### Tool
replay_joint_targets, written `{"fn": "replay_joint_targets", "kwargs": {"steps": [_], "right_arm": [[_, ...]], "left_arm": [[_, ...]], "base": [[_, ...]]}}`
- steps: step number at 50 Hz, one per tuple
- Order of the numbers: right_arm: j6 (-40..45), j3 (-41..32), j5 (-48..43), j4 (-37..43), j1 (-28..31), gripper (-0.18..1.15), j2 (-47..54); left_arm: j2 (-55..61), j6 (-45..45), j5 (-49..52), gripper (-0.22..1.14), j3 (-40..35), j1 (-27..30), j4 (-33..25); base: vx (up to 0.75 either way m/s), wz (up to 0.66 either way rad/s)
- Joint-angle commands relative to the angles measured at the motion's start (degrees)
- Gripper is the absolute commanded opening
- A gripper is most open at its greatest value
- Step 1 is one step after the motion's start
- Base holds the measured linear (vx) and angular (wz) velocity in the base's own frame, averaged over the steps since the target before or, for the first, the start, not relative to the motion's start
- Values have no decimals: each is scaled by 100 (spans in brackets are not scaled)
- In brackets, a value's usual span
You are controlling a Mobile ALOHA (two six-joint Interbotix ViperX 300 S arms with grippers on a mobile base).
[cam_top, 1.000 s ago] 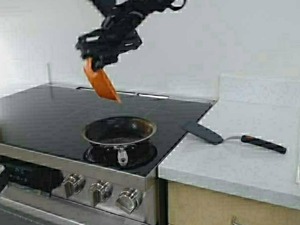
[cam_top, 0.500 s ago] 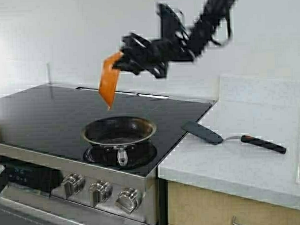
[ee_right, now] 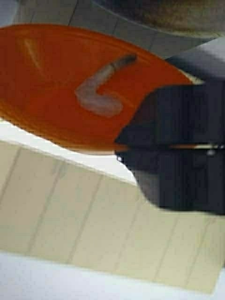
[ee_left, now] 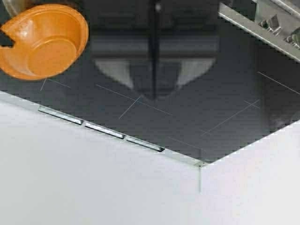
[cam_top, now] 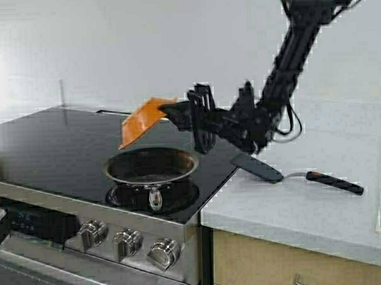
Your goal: Add oil to the pan and cook the shrimp and serve it
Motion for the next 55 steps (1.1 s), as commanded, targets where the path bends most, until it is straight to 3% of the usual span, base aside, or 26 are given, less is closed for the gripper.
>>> {"fn": "replay_joint_targets", "kwargs": {"steps": [1, 36, 55], "right_arm": [[62, -149, -176, 62, 44, 5, -105], [1187, -299, -158, -149, 62, 5, 105], [888, -299, 9, -211, 70, 5, 97]], "left_arm": [[62, 9, -26, 3, -44, 0, -9], [70, 9, -26, 3, -35, 0, -9], [70, 18, -26, 3, -35, 9, 0]], "base": [[0, 0], [0, 0], [0, 0]]}}
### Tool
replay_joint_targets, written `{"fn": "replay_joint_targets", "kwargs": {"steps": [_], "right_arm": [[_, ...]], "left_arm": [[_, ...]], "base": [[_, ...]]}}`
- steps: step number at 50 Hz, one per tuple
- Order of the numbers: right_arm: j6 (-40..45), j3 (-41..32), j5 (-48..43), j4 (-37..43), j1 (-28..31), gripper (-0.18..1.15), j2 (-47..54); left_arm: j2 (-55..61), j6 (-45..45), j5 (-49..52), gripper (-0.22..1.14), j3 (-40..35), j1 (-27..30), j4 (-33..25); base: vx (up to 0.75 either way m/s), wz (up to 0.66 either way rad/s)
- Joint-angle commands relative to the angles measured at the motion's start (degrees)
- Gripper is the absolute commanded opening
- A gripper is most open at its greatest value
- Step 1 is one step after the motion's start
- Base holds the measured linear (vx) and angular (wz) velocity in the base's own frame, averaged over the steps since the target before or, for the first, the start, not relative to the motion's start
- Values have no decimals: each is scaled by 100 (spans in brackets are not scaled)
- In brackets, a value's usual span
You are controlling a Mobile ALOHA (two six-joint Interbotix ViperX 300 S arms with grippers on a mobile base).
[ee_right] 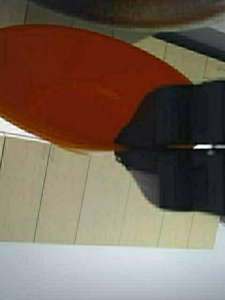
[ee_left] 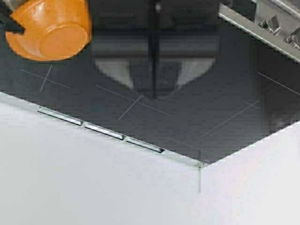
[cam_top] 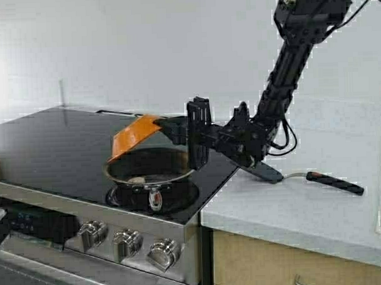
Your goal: Add oil to the pan and cook the shrimp and serve it
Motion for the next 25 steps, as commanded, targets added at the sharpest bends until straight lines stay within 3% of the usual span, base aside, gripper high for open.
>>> {"fn": "replay_joint_targets", "kwargs": {"steps": [1, 13, 19, 25], "right_arm": [[-123, -44, -53, 9, -26, 5, -281], [-686, 378, 281, -272, -176, 5, -1274], [-1072, 747, 1301, -896, -343, 5, -2030], [-1406, 1037, 2900, -2065, -439, 5, -2909]], "left_arm": [[53, 9, -26, 3, -44, 9, -9], [53, 0, -26, 3, -53, 9, 0], [53, 0, -26, 3, -44, 9, -9], [53, -9, -26, 3, -53, 0, -9]], "base": [[0, 0], [0, 0], [0, 0], [0, 0]]}}
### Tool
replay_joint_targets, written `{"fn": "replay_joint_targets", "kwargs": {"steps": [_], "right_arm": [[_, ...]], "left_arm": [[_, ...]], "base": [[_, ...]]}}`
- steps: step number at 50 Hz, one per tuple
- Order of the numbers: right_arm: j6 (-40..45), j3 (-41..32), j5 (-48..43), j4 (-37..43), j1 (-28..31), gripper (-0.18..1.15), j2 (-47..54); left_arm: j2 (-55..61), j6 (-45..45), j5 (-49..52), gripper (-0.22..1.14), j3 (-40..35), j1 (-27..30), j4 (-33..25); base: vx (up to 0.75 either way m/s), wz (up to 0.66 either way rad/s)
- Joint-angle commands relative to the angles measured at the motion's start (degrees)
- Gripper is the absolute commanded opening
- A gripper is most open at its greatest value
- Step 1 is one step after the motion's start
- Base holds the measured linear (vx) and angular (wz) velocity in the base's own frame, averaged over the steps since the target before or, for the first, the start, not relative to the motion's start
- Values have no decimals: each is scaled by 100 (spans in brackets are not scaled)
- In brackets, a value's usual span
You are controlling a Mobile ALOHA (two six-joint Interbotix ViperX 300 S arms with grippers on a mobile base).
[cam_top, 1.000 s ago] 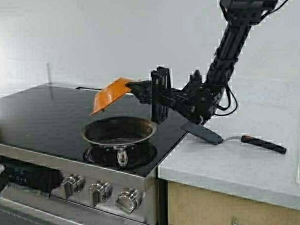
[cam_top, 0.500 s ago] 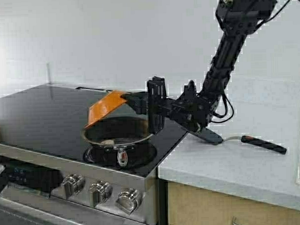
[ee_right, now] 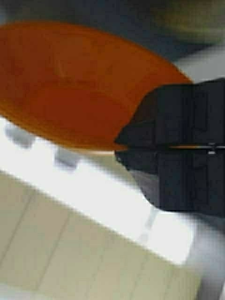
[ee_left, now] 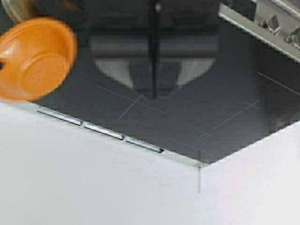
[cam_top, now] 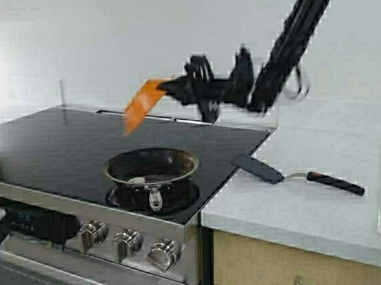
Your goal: Add oil to the pan and cook the shrimp and serve it
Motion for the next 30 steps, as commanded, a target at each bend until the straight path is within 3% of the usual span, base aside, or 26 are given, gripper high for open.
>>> {"fn": "replay_joint_targets", "kwargs": {"steps": [1, 8, 13, 25, 30], "right_arm": [[-255, 237, 1652, -1222, -105, 5, -1204], [-114, 633, 3867, -3059, -97, 5, -2224], [-105, 1090, 5186, -3876, -97, 5, -2865], [-721, 1995, 7585, -4351, -308, 5, -3806], [-1679, 2127, 8473, -4289, -527, 5, -3867]], "left_arm": [[53, -9, -26, 3, -53, 9, 0], [53, -9, -26, 3, -53, 9, -9], [53, -18, -26, 3, -44, 9, -9], [62, 0, -26, 3, -35, 0, -9], [88, 0, -26, 3, -35, 0, -9]], "base": [[0, 0], [0, 0], [0, 0], [0, 0], [0, 0]]}}
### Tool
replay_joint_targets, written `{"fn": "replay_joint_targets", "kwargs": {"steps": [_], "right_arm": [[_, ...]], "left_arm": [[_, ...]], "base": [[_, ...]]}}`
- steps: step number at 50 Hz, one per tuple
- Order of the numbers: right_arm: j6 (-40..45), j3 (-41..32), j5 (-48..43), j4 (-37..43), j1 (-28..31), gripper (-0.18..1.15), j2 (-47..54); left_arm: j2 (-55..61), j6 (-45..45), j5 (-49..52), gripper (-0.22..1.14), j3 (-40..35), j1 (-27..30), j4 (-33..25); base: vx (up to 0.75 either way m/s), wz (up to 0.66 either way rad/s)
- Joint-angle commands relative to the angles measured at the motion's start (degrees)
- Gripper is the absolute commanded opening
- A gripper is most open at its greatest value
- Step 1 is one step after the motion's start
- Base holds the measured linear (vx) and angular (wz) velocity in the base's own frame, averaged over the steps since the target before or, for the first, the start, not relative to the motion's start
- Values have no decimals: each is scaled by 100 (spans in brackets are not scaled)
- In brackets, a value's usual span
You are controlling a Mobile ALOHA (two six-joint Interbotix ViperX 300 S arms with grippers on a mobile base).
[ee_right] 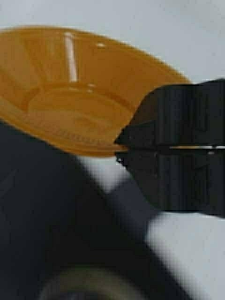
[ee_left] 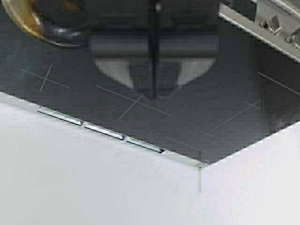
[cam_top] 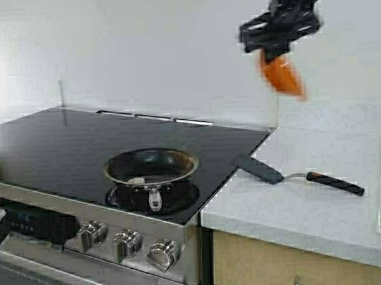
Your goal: Add oil to the pan and cook the shrimp and serve it
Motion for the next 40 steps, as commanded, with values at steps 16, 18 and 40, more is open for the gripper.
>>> {"fn": "replay_joint_targets", "kwargs": {"steps": [16, 18, 40], "right_arm": [[-3955, -686, 2742, 1468, -1811, 5, 387], [-4096, -729, 2733, 1503, -2039, 5, 510], [-4228, -1494, 2733, 1503, -2874, 5, 2487]], "left_arm": [[141, 9, -26, 3, -44, 0, -9], [141, 9, -26, 3, -35, 0, 0], [185, 53, -26, 3, -53, 9, 0]], "base": [[0, 0], [0, 0], [0, 0]]}}
